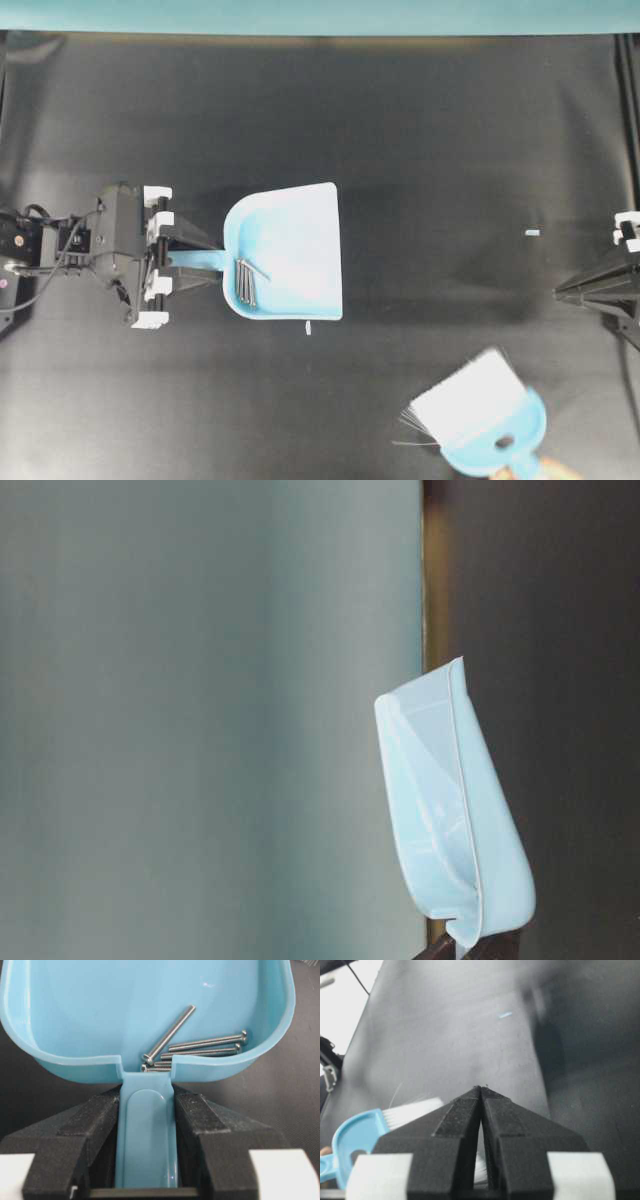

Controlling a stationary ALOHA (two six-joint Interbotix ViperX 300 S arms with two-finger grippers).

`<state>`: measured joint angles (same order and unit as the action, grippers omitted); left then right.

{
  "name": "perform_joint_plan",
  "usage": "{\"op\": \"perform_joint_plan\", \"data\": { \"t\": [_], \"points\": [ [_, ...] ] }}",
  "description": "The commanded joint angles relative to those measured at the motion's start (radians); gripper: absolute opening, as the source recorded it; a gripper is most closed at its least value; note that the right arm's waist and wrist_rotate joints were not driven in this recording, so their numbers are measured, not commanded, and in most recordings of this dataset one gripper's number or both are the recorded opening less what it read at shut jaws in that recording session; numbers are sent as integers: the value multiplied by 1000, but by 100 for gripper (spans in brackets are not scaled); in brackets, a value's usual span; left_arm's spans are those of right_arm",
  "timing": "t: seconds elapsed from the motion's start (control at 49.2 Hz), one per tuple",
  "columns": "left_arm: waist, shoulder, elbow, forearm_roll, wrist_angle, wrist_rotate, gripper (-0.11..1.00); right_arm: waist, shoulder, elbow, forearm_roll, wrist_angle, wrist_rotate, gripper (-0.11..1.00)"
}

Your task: Hold the dustpan with the left arm, while a human hand uses a hand brush to gather screws into the dustpan.

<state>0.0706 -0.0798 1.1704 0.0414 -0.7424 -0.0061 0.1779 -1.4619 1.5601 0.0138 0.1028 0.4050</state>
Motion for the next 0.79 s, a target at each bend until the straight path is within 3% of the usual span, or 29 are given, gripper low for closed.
{"op": "perform_joint_plan", "data": {
  "t": [0.0, 0.773],
  "points": [
    [3, -9, -5, 5, -5, -3, 29, 0, 3, -11, 3, -3, 0, 0],
    [-35, -18, -20, 5, 115, -21, 29, 0, 3, -9, 2, -3, -2, 0]
  ]
}}
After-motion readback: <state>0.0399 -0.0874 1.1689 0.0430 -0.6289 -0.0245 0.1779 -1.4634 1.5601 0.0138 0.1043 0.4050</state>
